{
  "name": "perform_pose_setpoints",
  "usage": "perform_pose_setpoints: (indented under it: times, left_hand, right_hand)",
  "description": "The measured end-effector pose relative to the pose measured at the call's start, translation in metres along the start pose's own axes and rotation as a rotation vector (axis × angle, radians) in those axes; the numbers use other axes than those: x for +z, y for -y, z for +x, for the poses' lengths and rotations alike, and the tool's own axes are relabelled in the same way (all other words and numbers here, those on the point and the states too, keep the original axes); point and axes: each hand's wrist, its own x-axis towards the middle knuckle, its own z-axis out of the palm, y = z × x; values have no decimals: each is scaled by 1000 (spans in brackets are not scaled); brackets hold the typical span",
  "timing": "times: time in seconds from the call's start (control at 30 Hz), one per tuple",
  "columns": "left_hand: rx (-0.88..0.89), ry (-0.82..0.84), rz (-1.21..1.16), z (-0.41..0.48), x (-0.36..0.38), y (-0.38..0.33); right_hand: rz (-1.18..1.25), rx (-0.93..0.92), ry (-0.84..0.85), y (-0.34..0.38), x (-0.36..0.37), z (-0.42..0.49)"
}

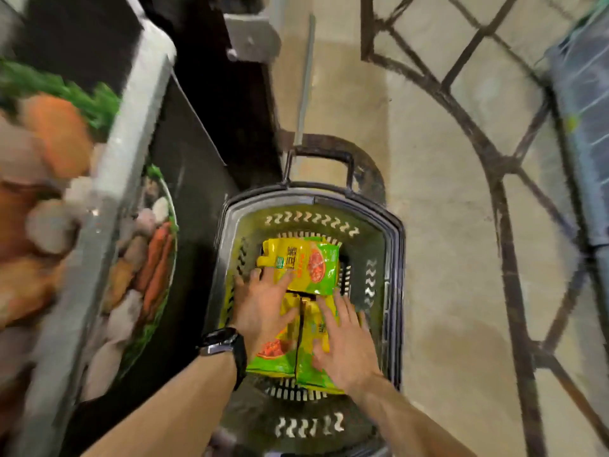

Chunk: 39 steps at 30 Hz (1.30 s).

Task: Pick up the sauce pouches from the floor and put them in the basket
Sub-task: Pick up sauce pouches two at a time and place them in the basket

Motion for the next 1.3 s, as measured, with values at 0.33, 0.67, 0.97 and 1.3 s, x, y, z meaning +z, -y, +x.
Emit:
perform_pose_setpoints:
  times: [0.33, 0.67, 0.97, 1.3]
  left_hand:
    - [-162, -110, -145, -198, -279, -11]
    - [-434, -360, -168, -327, -375, -25]
    - [-912, -430, -295, -469, -344, -52]
    - [-1681, -500, -469, -724, -230, -190]
  right_hand:
    - [-209, -29, -42, 113, -286, -152]
    - [-364, -403, -246, 175, -404, -221]
    - [-500, -867, -177, 236, -400, -275]
    - [-749, -1577, 31, 317, -243, -512]
